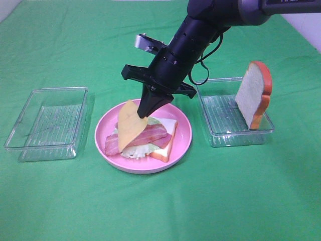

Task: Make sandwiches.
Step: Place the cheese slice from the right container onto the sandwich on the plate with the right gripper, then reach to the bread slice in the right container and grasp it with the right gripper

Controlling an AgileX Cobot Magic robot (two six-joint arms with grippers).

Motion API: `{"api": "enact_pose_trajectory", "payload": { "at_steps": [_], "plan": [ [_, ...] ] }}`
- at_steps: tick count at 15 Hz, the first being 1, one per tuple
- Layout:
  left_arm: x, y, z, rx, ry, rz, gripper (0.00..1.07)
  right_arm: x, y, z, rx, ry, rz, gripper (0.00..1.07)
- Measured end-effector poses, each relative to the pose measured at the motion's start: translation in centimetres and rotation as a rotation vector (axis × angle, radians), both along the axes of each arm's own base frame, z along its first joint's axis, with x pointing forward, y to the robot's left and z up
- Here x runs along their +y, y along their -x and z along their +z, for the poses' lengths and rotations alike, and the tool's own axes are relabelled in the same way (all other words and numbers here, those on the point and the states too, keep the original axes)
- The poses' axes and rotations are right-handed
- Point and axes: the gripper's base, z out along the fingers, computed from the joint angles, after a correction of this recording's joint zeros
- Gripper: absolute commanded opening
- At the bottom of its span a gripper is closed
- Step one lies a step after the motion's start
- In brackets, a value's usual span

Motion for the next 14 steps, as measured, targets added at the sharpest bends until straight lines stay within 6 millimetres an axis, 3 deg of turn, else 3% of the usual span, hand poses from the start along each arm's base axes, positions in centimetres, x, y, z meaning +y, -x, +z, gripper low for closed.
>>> {"api": "enact_pose_trajectory", "payload": {
  "at_steps": [2, 3, 4, 7, 8, 11, 14],
  "plan": [
    [0.0, 0.0, 0.0, 0.000, 0.000, 0.000, 0.80, -0.3, -0.2, -0.2, -0.013, 0.040, -0.016, 0.02],
    [0.0, 0.0, 0.0, 0.000, 0.000, 0.000, 0.80, -0.4, -0.2, -0.3, -0.019, 0.061, -0.020, 0.09],
    [0.0, 0.0, 0.0, 0.000, 0.000, 0.000, 0.80, -0.5, -0.3, -0.3, -0.017, 0.070, -0.029, 0.19],
    [0.0, 0.0, 0.0, 0.000, 0.000, 0.000, 0.80, -0.5, -0.3, -0.4, -0.013, 0.076, -0.057, 0.63],
    [0.0, 0.0, 0.0, 0.000, 0.000, 0.000, 0.80, -0.6, -0.4, -0.4, -0.015, 0.081, -0.056, 0.70],
    [0.0, 0.0, 0.0, 0.000, 0.000, 0.000, 0.80, -1.0, -0.7, 0.1, -0.051, 0.135, -0.061, 0.70],
    [0.0, 0.0, 0.0, 0.000, 0.000, 0.000, 0.80, -2.1, -1.1, 4.2, -0.176, 0.219, -0.070, 0.71]
  ]
}}
